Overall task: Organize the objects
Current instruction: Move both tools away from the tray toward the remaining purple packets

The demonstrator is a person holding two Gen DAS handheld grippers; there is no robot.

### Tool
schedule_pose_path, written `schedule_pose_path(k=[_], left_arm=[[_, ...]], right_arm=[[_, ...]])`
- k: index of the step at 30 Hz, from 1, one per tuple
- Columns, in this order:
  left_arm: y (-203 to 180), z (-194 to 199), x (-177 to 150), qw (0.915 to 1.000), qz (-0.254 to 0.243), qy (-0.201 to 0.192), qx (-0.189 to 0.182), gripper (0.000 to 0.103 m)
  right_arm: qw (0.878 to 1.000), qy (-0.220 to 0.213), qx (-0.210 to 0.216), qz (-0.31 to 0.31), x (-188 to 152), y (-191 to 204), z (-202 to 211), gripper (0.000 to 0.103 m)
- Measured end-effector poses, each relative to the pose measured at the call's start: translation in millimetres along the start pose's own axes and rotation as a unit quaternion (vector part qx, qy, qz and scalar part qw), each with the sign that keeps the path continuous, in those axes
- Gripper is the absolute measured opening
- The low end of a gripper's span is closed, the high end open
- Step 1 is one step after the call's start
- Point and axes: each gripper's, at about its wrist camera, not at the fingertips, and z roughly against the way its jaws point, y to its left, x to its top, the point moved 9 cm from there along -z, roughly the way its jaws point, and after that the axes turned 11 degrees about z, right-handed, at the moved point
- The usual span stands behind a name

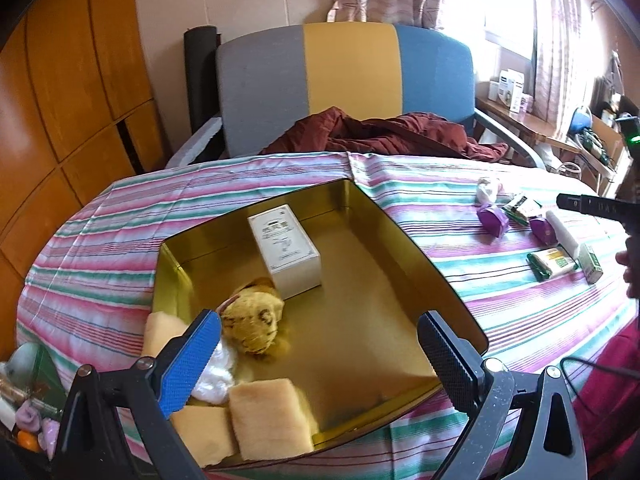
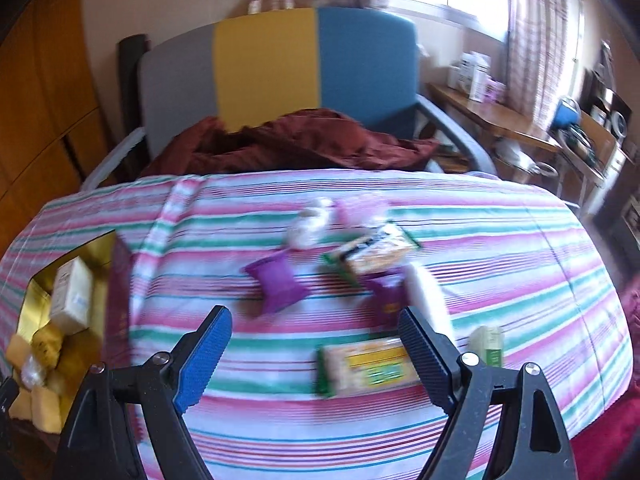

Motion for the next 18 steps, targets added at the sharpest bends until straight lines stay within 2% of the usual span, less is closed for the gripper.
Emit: schedule_pose_path(k=[9,14,18], left_arm=[[-37.1,-10.5,10.1,0.9992,-0.032,0.005,-0.024,0.099],[-67.9,-21.1,18.7,0.9976,-0.040,0.020,-0.053,0.099],[-97.5,-31.7,23.8,0.9952,-0.047,0.035,-0.079,0.099]], right_arm=[[0.996,0.009,-0.059,-0.071,-2.9,-90.4,-29.8,0.087],[0.988,0.032,-0.045,-0.143,-25.9,-118.0,-45.9,0.087],[0.985,0.020,-0.035,-0.170,-26.3,-126.4,-42.0,0.087]])
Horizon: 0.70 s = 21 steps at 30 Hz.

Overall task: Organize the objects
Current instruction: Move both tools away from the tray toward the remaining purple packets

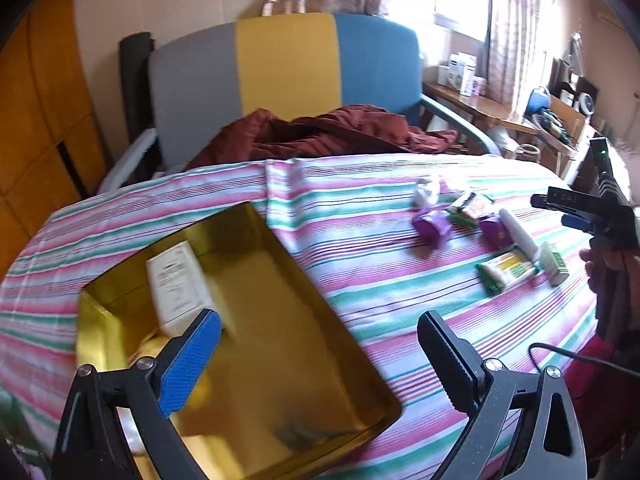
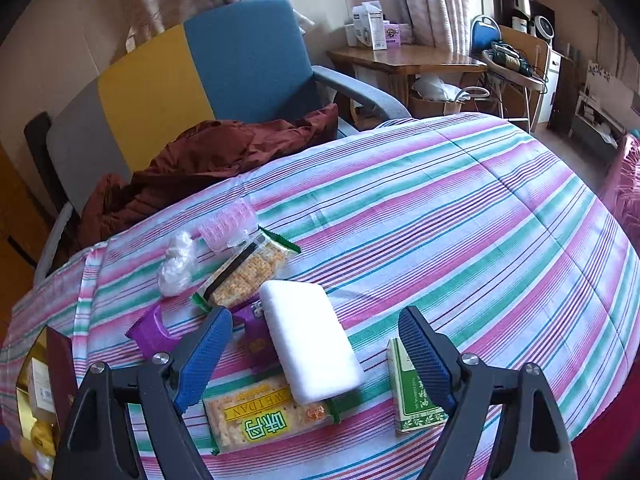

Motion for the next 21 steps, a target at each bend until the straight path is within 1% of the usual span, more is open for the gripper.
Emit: schedule_pose_path(k=[5,9,12,15,17,19,21], left_arm=[[-34.3,-22.4,8.5,0.9991,-0.001,0.027,-0.032,0.099],[-57.9,-36.6,15.2,0.9985,-0.016,0.034,-0.039,0.099],[-73.4,-51.7,17.8,0.9973,-0.017,0.051,-0.051,0.099],[-86.2,-69.6,20.5,0.9949,-0.001,0.076,-0.067,0.097],[-93.1,-83.2,21.8,0.9924,0.015,0.094,-0.079,0.093],[-100.6,-99.8,23.6,0.9884,0.039,0.116,-0.090,0.086],[-106.0,-113.5,24.1,0.9851,0.055,0.133,-0.094,0.083]], right_arm=[[0.999,0.005,0.011,-0.033,-1.0,-10.5,-0.8,0.087],[0.998,0.010,0.018,-0.054,-2.6,-17.5,-2.3,0.087],[0.997,0.014,0.022,-0.069,-3.6,-22.2,-3.4,0.087],[0.996,0.015,0.029,-0.081,-4.0,-25.0,-2.9,0.087],[0.996,0.014,0.033,-0.084,-3.8,-25.2,-2.2,0.087],[0.995,0.013,0.038,-0.088,-3.2,-25.4,-1.4,0.087],[0.995,0.012,0.041,-0.093,-3.0,-27.0,-1.1,0.087]])
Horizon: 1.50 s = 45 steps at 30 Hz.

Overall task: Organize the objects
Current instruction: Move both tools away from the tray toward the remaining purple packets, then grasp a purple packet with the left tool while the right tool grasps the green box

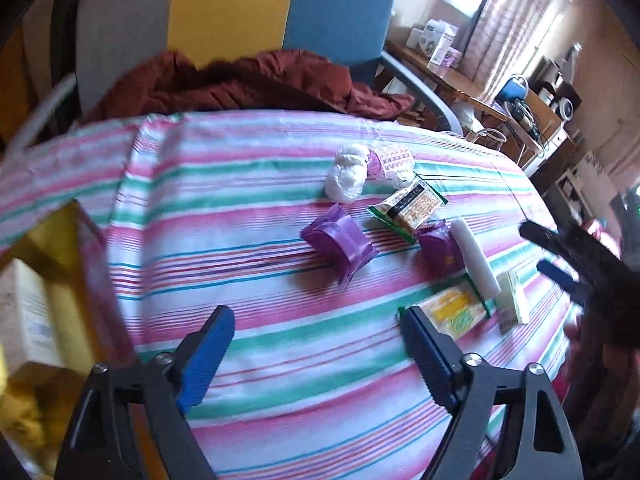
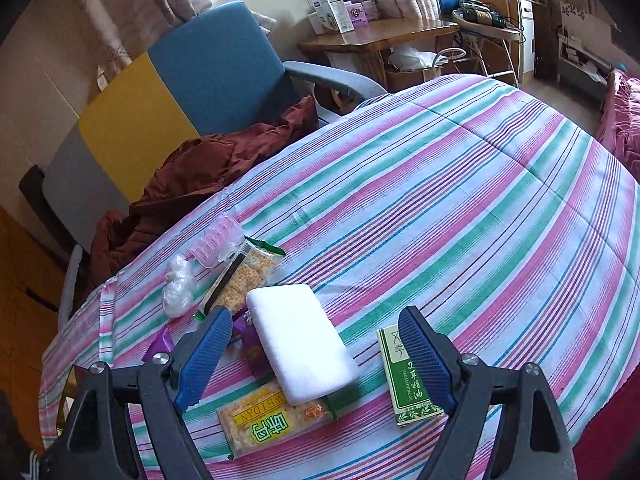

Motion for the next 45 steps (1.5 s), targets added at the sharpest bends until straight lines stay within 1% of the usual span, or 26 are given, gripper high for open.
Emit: schedule_pose_path(k=[2,6,8,12,17,18,19,20,21,22,23,24,25,28,30,33,41,45], left_arm=[[-1.7,-14.6,4.6,0.9998,0.017,0.012,0.000,0.079],[-5.2,-40.4,14.1,0.9985,0.047,0.028,0.002,0.079],[-8.4,-50.3,18.2,0.9980,0.054,0.032,0.000,0.079],[-11.4,-67.4,29.1,0.9973,0.066,0.032,0.009,0.079],[-8.5,-88.7,42.2,0.9963,0.077,0.022,0.031,0.078],[-8.2,-92.7,43.2,0.9965,0.073,0.020,0.037,0.072],[-8.2,-97.0,43.2,0.9969,0.062,0.017,0.044,0.070],[-10.0,-98.4,43.4,0.9979,0.040,0.003,0.052,0.069],[-11.6,-99.0,41.4,0.9978,0.016,-0.008,0.063,0.065],[-12.2,-99.6,39.1,0.9969,-0.005,-0.014,0.077,0.059],[-11.5,-98.8,36.2,0.9952,-0.028,-0.023,0.090,0.058],[-11.2,-97.9,34.4,0.9948,-0.039,-0.027,0.090,0.058],[-9.4,-97.3,32.4,0.9944,-0.044,-0.027,0.092,0.054],[-4.5,-94.7,32.3,0.9942,-0.051,-0.026,0.091,0.052],[-2.7,-93.3,31.4,0.9939,-0.056,-0.026,0.091,0.051],[-2.0,-89.7,26.9,0.9929,-0.070,-0.030,0.091,0.050],[-4.2,-92.0,25.9,0.9930,-0.076,-0.033,0.084,0.046],[-4.1,-91.3,23.5,0.9927,-0.078,-0.038,0.084,0.046]], right_arm=[[1.000,0.001,0.006,-0.009,0.2,-2.0,-0.7,0.087],[1.000,0.004,0.018,-0.025,-0.3,-5.0,-2.7,0.087],[0.999,0.008,0.023,-0.026,-1.0,-4.5,-4.7,0.087],[0.999,0.015,0.028,-0.020,-2.6,-0.5,-8.2,0.087],[0.999,0.017,0.030,-0.013,-3.2,2.2,-9.6,0.087],[0.999,0.017,0.029,-0.013,-3.1,1.7,-9.5,0.087],[0.999,0.017,0.029,-0.013,-2.9,1.2,-9.7,0.087],[0.999,0.018,0.029,-0.014,-2.5,0.2,-9.9,0.087],[0.999,0.017,0.028,-0.017,-1.8,-1.6,-9.5,0.087],[0.999,0.013,0.027,-0.023,-0.6,-4.9,-8.1,0.087],[0.999,0.007,0.026,-0.032,1.3,-9.6,-5.8,0.087],[0.999,-0.002,0.024,-0.044,3.7,-16.3,-2.9,0.087],[0.998,-0.009,0.023,-0.057,5.8,-23.1,-0.5,0.087],[0.994,-0.020,0.014,-0.104,7.6,-46.8,3.7,0.087],[0.991,-0.013,0.014,-0.129,5.1,-57.7,0.9,0.087],[0.990,0.007,0.014,-0.143,0.4,-62.4,-6.7,0.087],[0.990,0.068,-0.020,-0.125,-15.0,-59.3,-27.8,0.087],[0.989,0.094,-0.037,-0.106,-21.8,-58.2,-36.2,0.075]])
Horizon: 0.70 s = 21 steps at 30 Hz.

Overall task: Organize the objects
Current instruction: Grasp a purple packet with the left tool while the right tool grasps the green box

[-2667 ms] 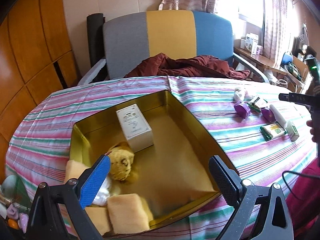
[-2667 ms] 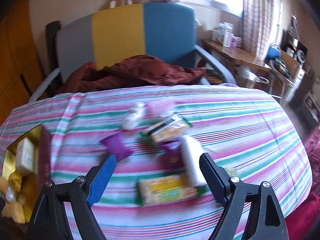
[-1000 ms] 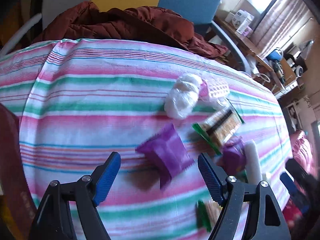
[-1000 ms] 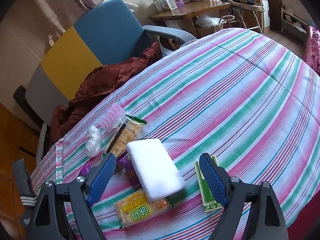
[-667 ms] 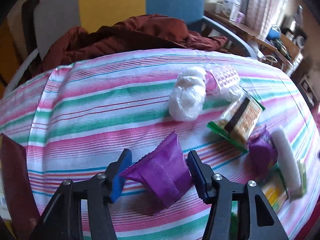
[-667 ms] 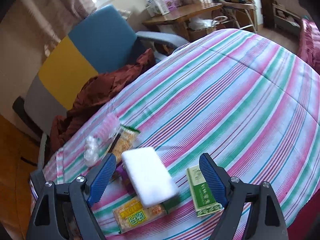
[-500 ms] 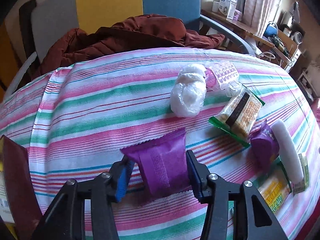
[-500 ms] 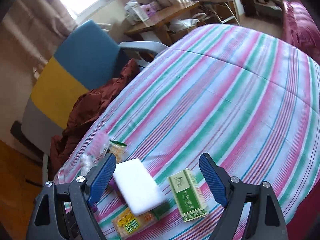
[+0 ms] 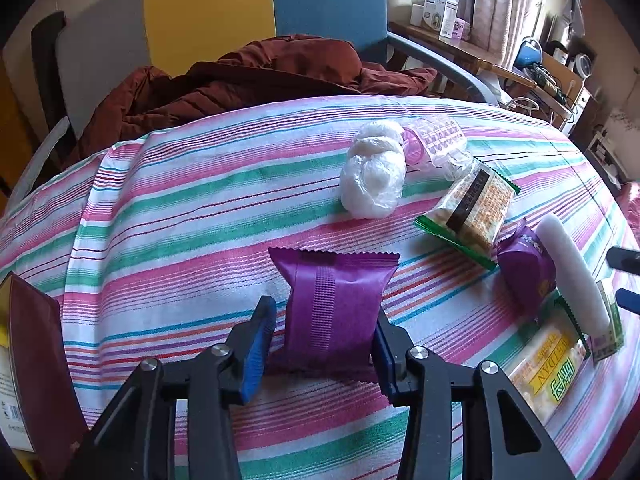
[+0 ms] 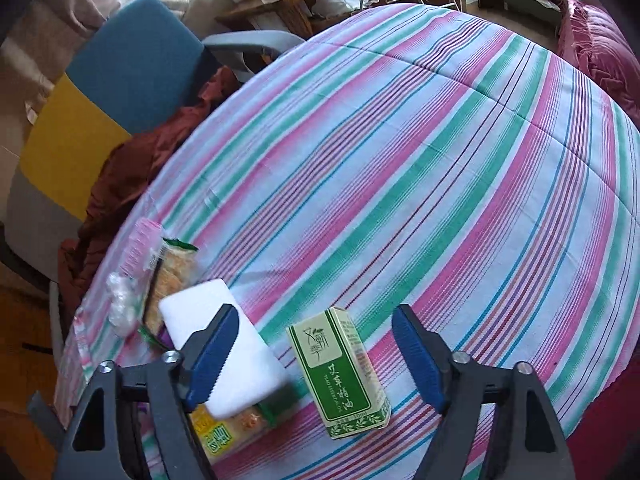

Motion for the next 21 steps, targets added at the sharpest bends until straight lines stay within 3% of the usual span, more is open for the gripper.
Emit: schedule_pose_path(k=[5,7,9,10,17,19,21], left_arm=[[0.1,0.5,-0.2,1.0000,-0.002,0.000,-0.004,0.046],[0.2,0.4,-0.1,1.0000,-0.002,0.000,-0.005,0.045],[0.8,1.3,0.1,1.0000,0.000,-0.001,-0.005,0.042],[1.7,2.2,0.0,0.9999,0.006,0.001,-0.008,0.041],[6.4,21.2,-10.8,0.9982,0.033,0.024,-0.045,0.033],[5.9,35.3,-14.5,0.9976,0.036,0.018,-0.057,0.033],[5.3,49.2,-17.2,0.9968,0.038,0.013,-0.069,0.033]], right_arm=[[0.999,0.034,-0.031,0.024,-10.3,-2.6,-13.6,0.066],[0.997,0.053,-0.035,0.034,-16.3,-1.4,-21.1,0.055],[0.997,0.050,-0.046,0.048,-16.2,-0.1,-21.3,0.035],[0.997,0.048,-0.044,0.046,-15.7,-0.2,-21.1,0.033],[0.999,0.013,-0.019,0.039,-9.9,2.2,-10.6,0.031],[0.999,-0.016,0.005,0.037,-1.8,9.3,0.0,0.031],[0.998,-0.044,0.004,0.049,6.4,14.2,12.9,0.031]])
